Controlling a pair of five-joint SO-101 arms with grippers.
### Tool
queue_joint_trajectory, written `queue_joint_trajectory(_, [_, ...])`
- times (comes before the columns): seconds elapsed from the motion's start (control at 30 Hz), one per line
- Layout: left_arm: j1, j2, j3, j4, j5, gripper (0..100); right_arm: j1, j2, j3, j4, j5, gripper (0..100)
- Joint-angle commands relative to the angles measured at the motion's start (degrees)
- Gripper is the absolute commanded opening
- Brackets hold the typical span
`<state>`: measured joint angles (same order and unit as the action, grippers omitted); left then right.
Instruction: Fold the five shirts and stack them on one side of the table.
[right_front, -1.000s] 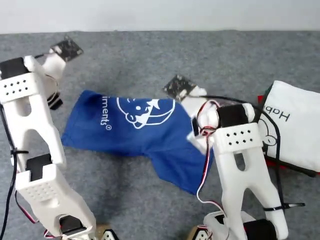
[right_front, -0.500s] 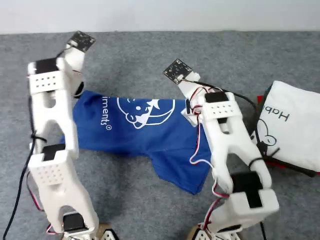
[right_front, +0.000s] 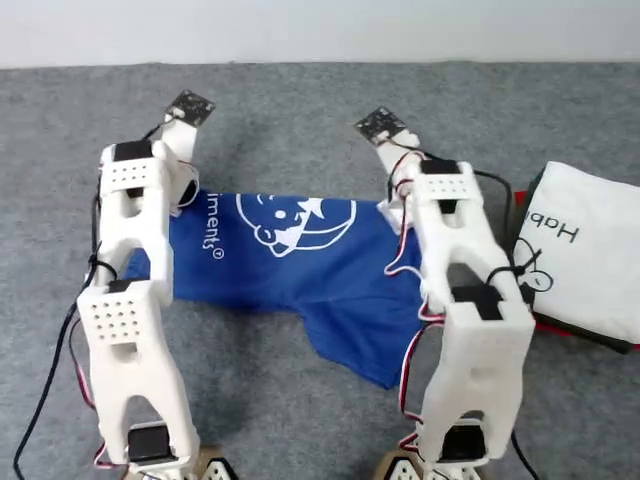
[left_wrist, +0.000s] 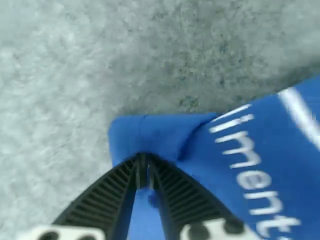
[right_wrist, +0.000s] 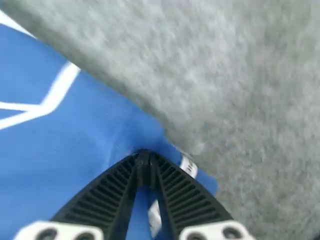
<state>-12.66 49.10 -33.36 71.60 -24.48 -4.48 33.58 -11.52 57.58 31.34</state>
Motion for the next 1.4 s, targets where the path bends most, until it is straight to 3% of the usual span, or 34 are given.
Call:
queue_joint_trajectory(0.0, [-2.6,1.2,-6.5,-0.6,0.6,2,4.5,2.2,-7.6,5.5,1.3,0.9])
queue_joint_trajectory(0.13, [-4.7,5.8,-14.4,2.7,0.4,2,7.4,3.5,-11.6,8.7,1.7,0.9])
queue_joint_trajectory(0.27, [-5.2,7.9,-25.0,12.1,0.3,2,6.9,3.5,-14.8,11.7,1.7,0.9])
queue_joint_trajectory(0.5, [-0.7,8.3,-42.7,22.6,0.6,2,4.2,2.9,-15.8,12.6,1.6,0.9])
queue_joint_trajectory(0.8, [2.0,16.4,-41.0,12.8,5.4,2,0.6,1.7,-15.8,10.3,1.6,0.9])
queue_joint_trajectory(1.13, [-2.1,21.5,-43.5,15.5,3.4,2,5.8,6.1,-15.8,10.3,1.6,0.9])
queue_joint_trajectory(1.37, [-7.6,23.6,-42.0,18.7,-0.5,2,7.3,2.6,-15.8,15.9,1.6,0.9])
